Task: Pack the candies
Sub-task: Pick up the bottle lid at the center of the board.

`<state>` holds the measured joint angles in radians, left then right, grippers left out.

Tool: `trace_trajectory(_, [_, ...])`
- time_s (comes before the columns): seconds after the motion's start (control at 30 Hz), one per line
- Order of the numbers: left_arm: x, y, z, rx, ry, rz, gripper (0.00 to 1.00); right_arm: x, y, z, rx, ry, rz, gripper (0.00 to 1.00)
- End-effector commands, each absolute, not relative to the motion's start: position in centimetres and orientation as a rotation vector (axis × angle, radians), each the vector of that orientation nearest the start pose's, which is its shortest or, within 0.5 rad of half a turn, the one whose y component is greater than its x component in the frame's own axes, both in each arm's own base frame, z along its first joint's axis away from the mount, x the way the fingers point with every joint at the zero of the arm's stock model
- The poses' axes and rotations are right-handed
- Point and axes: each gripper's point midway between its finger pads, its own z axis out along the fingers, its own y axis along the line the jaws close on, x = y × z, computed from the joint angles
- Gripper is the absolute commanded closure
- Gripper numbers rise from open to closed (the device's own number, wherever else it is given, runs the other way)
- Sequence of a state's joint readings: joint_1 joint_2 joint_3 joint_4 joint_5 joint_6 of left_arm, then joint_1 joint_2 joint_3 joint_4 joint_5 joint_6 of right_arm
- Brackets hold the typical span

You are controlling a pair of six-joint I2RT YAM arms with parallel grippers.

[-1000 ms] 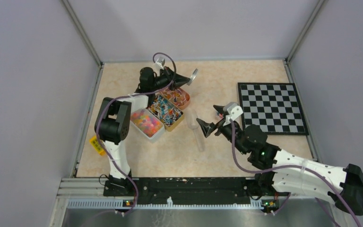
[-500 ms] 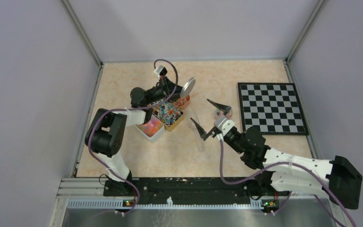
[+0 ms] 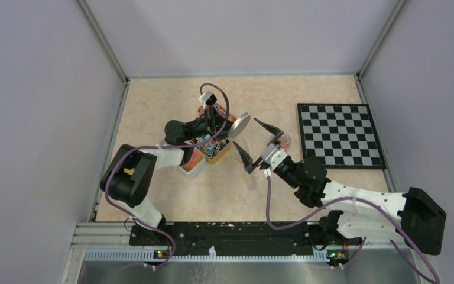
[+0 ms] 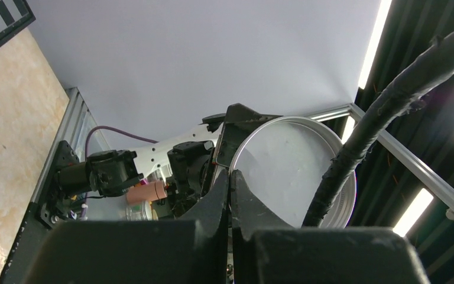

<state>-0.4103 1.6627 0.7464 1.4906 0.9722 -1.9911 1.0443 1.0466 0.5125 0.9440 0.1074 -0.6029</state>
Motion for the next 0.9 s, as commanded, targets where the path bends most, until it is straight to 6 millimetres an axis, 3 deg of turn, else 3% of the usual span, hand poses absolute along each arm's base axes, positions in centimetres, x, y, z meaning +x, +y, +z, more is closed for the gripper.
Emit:
trace_trajectory(0.0, [23.6, -28.9, 32.6, 0.069, 1.691, -2.417, 1.00, 21.9, 29.4, 37.2, -0.723, 0.769, 0.335, 0.08])
trace_trajectory(0.67, [23.2, -29.5, 31.8, 0.009, 1.711, -2.436, 1.00, 22.2, 30.4, 36.3, -0.779, 0.774, 0.312, 0.12])
trace_trajectory(0.87, [23.2, -29.5, 31.5, -0.006, 1.718, -2.438, 1.00, 22.1, 30.5, 36.4, -0.788, 0.773, 0.319, 0.19])
